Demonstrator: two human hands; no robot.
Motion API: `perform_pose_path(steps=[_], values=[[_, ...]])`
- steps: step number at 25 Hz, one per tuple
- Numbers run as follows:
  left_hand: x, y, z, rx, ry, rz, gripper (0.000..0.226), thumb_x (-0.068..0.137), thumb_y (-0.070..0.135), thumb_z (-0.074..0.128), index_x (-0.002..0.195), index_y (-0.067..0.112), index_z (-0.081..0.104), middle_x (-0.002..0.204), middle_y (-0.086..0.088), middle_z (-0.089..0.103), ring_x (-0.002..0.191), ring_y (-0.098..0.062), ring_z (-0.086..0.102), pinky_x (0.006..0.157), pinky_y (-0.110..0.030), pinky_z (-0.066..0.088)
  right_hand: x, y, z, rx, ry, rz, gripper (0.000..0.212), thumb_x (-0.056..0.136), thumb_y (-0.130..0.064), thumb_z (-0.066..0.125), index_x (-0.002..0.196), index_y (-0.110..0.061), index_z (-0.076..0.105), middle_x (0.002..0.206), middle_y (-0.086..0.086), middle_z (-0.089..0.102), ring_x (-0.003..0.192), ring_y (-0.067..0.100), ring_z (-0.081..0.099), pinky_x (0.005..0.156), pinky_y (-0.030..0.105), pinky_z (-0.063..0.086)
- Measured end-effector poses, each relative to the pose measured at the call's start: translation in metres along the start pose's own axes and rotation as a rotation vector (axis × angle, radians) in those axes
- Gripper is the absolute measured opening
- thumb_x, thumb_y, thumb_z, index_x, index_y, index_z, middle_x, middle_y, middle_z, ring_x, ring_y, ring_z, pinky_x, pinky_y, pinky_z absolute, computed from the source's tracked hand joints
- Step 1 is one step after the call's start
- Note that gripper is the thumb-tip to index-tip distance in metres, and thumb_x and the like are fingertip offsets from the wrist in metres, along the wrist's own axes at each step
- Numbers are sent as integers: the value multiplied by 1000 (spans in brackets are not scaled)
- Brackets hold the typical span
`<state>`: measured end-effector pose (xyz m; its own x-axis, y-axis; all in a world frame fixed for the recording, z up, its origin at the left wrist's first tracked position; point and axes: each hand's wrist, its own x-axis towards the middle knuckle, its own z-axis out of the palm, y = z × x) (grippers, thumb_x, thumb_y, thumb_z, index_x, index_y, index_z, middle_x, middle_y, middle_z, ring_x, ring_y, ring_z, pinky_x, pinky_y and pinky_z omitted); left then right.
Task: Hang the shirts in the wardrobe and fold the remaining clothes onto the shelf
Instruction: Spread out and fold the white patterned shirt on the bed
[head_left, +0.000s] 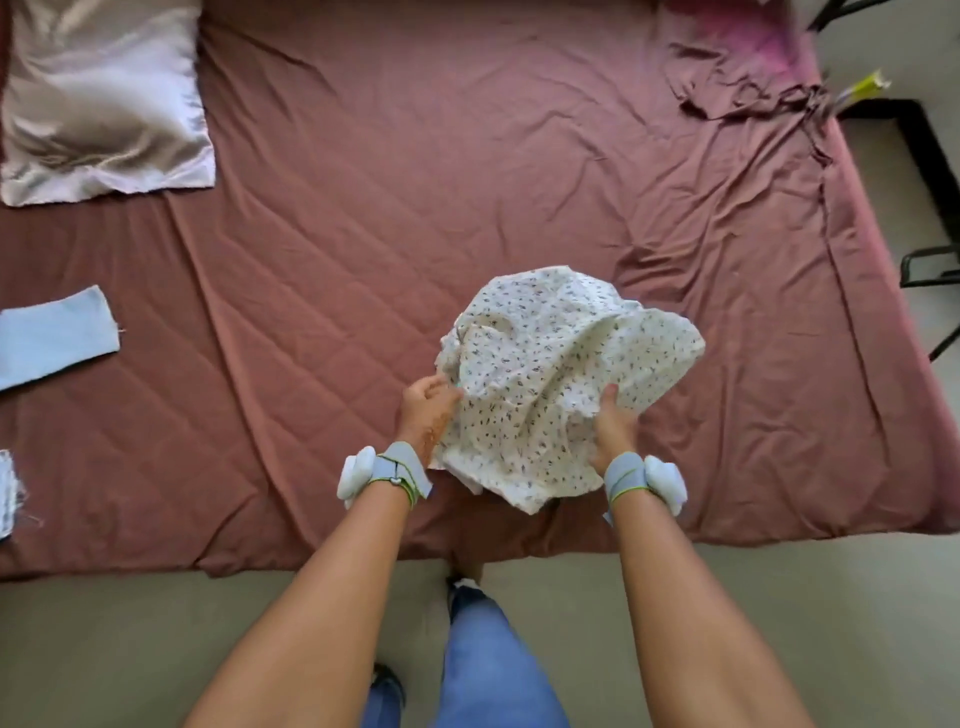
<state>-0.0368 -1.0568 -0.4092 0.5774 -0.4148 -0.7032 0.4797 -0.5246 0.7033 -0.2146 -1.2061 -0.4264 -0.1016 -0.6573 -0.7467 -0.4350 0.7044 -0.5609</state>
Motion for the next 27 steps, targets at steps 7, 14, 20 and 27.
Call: perform_pose_path(steps=[7,14,20,27], values=[[40,-104,2,659,3,-171,22,85,17,64,106,12,67,100,-5,66,95,-20,62,79,-23,45,51,108,48,-1073,-367,-228,12,81,-24,68,89,-15,72,135,14,53,129,35,43,97,44,44],[60,-130,-9,890,-88,-148,48,85,19,64,130,17,51,114,-8,62,111,-25,56,97,-33,45,60,143,101,-1375,-262,-328,28,93,-14,53,120,-19,58,157,6,23,144,30,18,108,61,22],[51,-83,-5,876,-96,-3,90,77,30,74,151,32,21,136,-9,40,128,-34,37,107,-42,35,14,18,90,-609,-390,-614,21,86,-9,67,105,-14,63,109,0,63,94,18,59,75,22,38],[20,23,-36,381,101,258,43,73,39,75,113,27,66,108,-2,67,103,-24,61,88,-37,50,-139,-136,101,-500,-733,-1100,39,75,-3,78,109,-18,68,88,-22,60,77,-3,56,76,21,49]])
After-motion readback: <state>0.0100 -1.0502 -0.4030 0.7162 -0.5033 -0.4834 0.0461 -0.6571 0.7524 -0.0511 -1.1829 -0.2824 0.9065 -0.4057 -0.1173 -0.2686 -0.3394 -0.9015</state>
